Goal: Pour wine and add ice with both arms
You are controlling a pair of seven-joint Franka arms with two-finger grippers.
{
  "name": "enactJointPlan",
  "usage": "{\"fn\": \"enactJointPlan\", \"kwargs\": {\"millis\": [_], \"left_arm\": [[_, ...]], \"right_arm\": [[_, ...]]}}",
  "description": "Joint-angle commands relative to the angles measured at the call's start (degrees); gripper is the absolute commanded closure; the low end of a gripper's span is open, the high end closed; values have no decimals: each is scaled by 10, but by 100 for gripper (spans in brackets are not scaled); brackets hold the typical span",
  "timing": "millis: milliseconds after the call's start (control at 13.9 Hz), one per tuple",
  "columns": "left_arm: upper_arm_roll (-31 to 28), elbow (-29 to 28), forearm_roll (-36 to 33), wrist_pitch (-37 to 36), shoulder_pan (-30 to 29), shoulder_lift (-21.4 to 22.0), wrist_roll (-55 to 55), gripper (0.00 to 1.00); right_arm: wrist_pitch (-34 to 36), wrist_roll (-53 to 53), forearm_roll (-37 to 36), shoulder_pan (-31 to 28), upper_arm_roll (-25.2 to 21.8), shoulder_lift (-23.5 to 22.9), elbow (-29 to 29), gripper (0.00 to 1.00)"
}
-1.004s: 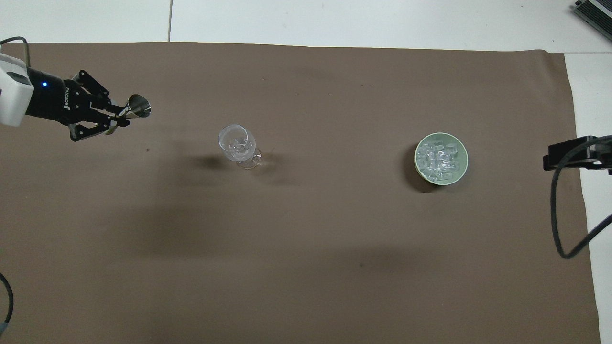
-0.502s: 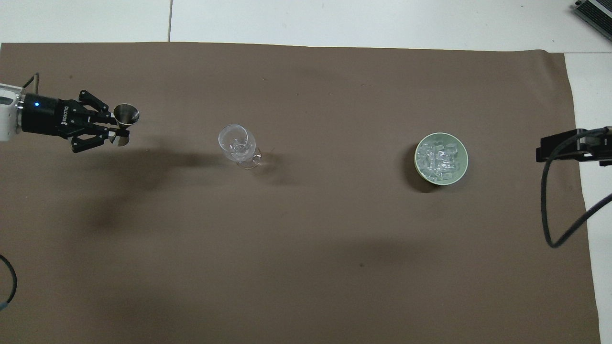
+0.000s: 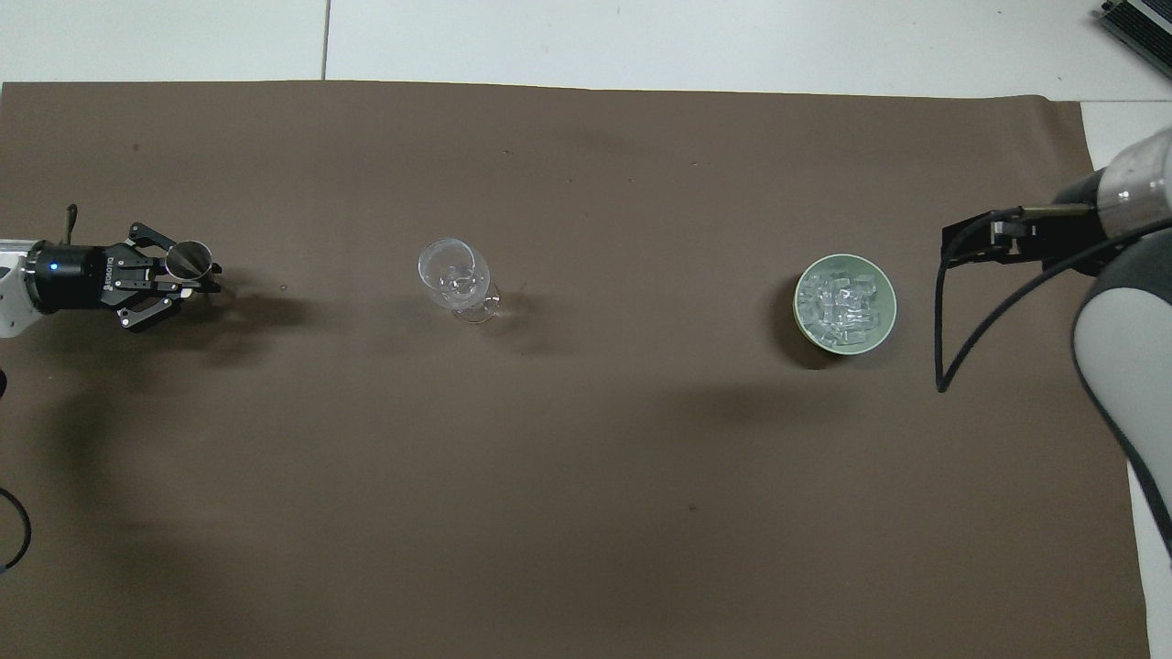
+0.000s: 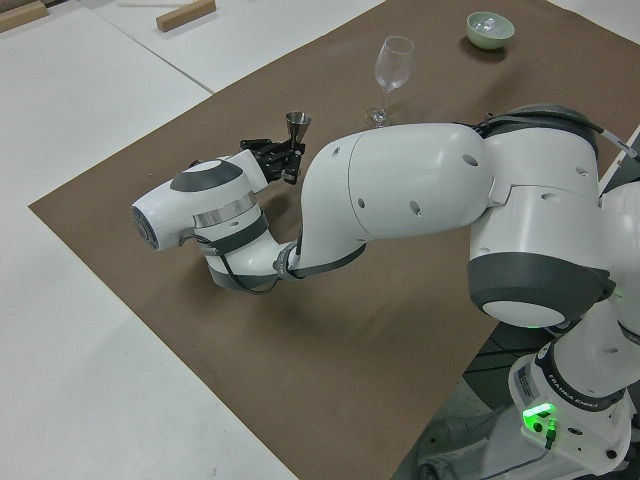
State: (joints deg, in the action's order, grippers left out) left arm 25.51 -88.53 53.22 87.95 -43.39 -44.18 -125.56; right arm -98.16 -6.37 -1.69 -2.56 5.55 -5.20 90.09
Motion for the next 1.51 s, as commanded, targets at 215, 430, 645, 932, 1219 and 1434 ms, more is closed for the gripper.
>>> {"fn": "enactJointPlan", "kwargs": {"millis": [215,430,645,932,1219,1434], "left_arm": [[-46,3,80,-29,-13,-35,-24,100],[-56,-9,85,-40,-12,-42,-30,100],[-51,-1,132,12,-7,-64,-37,100],[-41,1,147,66,4,-69,-37,100],[-27,2,162,100,18,-70,-38,100],[-16,4,167,117,23,-69,-38,100]], "right_arm": [[-67,7,-3,-3,1,-59,33,0],[-134,5,-3,4,1,-64,85,0],[-178,-10,-5,14,1,-87,105,0],[-235,-26,-55,31,1,-105,135,0],[-256,-35,-56,26,1,-101,185,2],[-272,-40,-60,26,1,-104,192,8]]}}
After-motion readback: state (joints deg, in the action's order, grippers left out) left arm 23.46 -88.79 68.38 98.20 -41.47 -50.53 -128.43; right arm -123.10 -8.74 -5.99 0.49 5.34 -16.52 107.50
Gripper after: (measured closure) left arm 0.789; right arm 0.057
